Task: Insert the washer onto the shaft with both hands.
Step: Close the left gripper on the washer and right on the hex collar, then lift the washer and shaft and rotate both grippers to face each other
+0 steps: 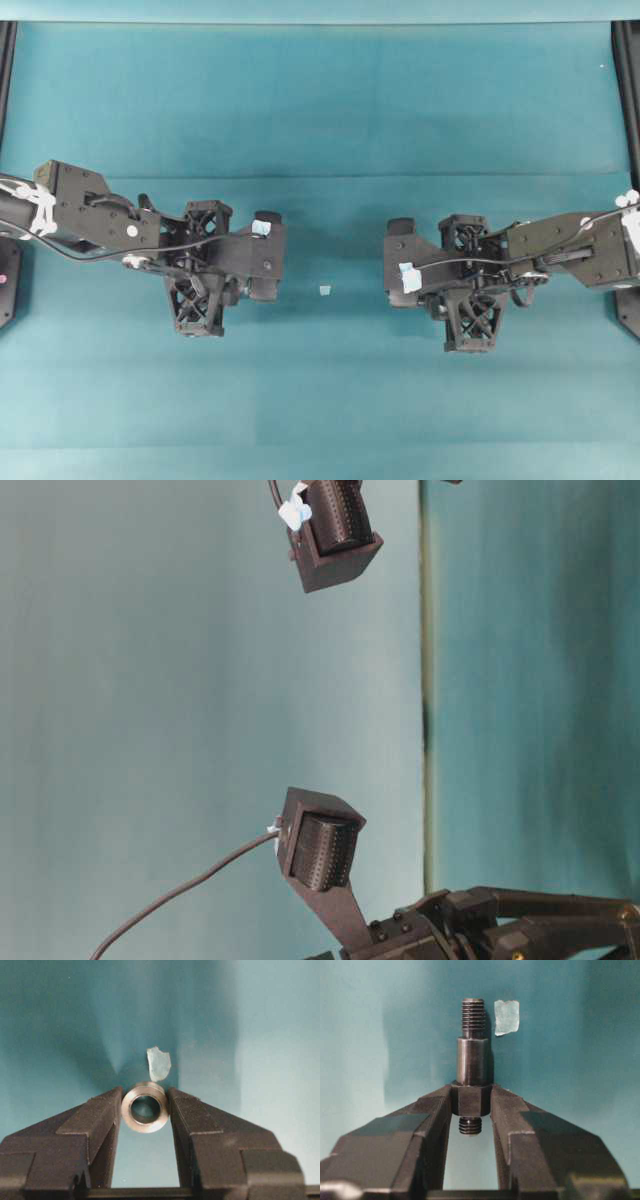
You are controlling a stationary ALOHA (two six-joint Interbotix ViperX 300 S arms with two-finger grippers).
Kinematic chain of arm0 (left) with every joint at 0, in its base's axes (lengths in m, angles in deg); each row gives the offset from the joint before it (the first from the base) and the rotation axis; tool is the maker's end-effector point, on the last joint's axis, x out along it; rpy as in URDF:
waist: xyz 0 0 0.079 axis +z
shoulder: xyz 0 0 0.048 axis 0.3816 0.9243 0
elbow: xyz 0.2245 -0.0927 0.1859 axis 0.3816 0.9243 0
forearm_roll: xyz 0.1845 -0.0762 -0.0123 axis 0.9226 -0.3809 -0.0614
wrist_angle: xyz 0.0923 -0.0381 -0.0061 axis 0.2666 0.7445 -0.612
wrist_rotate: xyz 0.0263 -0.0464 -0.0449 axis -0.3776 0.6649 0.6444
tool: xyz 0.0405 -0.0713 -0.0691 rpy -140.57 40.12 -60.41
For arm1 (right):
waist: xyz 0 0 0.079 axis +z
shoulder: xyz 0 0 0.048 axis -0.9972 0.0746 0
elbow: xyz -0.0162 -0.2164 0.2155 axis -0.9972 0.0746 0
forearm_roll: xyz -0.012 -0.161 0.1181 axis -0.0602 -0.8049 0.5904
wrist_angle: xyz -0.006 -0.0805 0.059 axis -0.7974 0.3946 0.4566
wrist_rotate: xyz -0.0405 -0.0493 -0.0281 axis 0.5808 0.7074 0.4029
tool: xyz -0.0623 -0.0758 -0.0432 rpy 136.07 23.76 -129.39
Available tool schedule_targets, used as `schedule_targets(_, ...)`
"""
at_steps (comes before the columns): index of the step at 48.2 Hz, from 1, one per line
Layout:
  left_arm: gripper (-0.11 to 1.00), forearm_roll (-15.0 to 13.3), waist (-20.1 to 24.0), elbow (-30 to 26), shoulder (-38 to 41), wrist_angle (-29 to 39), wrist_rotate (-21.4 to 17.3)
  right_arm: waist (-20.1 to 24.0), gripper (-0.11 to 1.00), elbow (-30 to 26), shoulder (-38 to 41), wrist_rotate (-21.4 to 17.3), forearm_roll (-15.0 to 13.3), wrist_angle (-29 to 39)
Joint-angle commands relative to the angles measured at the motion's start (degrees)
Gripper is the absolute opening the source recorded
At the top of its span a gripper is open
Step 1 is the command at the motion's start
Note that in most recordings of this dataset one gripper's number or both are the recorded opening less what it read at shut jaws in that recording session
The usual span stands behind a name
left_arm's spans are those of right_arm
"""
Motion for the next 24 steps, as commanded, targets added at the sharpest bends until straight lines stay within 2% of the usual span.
schedule_targets(1, 0.36, 0.09, 0.09, -0.88, -1.67, -0.44, 0.18, -0.35, 0.01, 0.0, -0.7, 0.18, -0.26, -0.88)
schedule_targets(24, 0.36, 0.09, 0.09, 2.11, -6.59, -5.71, 0.44, -0.26, 0.0, 3.87, -5.45, -0.44, -0.18, -10.99)
